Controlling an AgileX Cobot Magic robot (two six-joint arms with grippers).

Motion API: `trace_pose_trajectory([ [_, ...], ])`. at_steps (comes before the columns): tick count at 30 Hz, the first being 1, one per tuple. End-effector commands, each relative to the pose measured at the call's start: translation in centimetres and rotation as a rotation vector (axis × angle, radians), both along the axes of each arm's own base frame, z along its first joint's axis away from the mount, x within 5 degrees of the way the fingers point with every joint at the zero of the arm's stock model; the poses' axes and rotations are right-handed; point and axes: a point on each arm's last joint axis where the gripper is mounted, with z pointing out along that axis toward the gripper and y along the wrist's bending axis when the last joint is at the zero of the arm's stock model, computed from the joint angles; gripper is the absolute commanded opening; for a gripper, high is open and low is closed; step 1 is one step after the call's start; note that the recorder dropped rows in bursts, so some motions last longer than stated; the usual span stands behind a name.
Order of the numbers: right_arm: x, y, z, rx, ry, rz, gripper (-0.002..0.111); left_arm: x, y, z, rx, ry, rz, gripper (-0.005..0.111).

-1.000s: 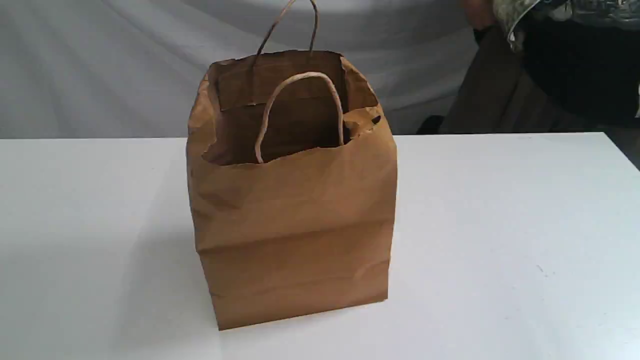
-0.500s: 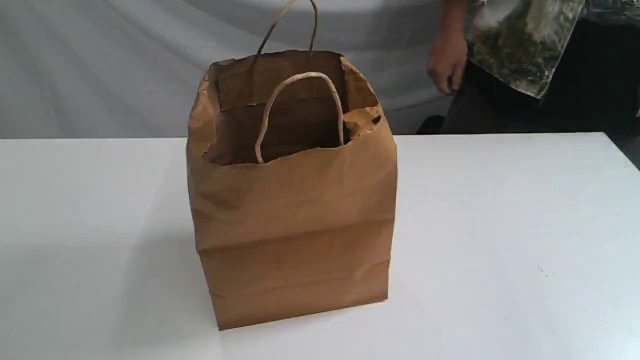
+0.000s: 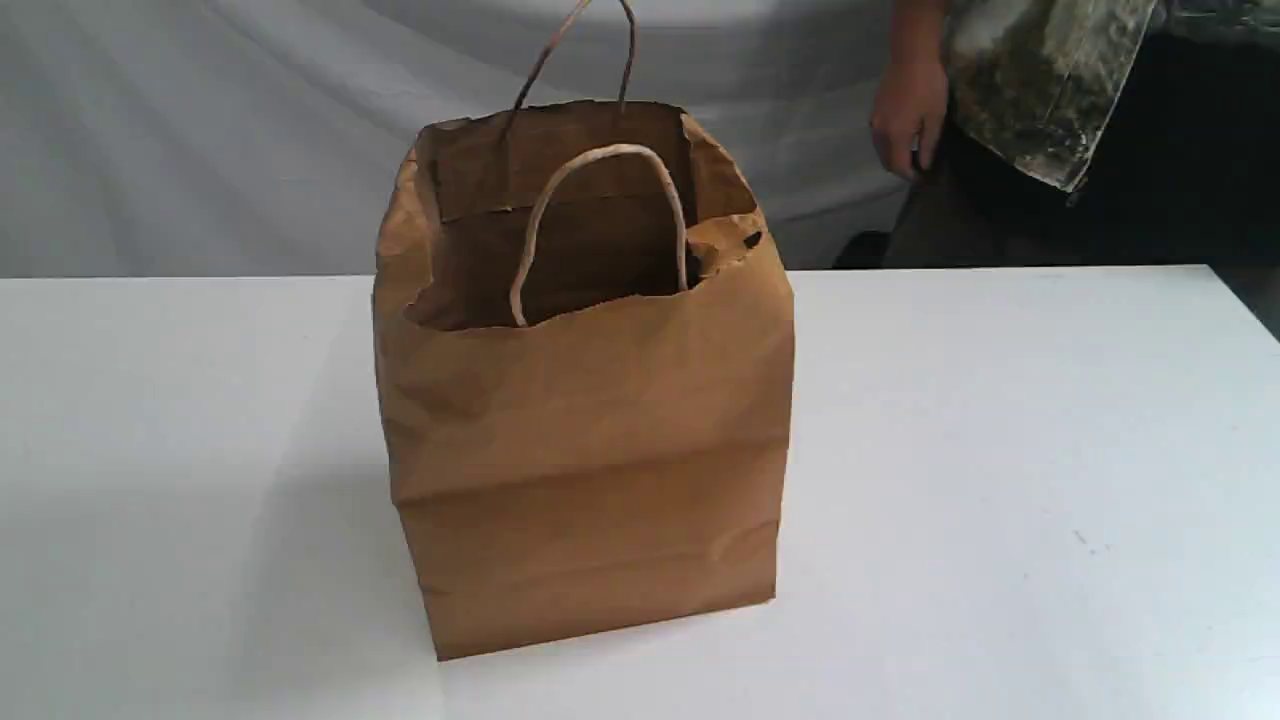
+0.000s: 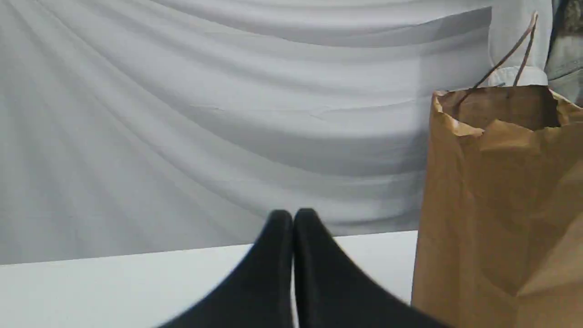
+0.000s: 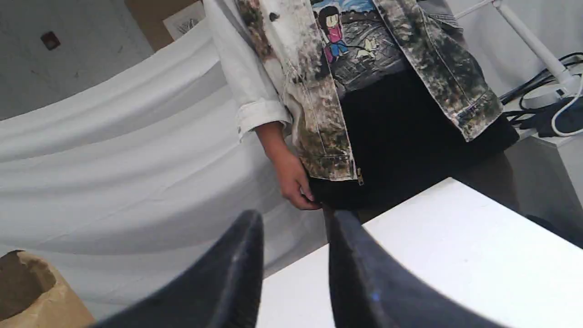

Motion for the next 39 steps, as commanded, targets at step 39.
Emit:
trace_pose_trajectory([
  [39, 0.0, -0.1, -0.1, -0.007, 0.004, -0.008, 0.026, -0.2, -0.3, -2.8, 0.053, 0.296, -0.03, 0.0],
])
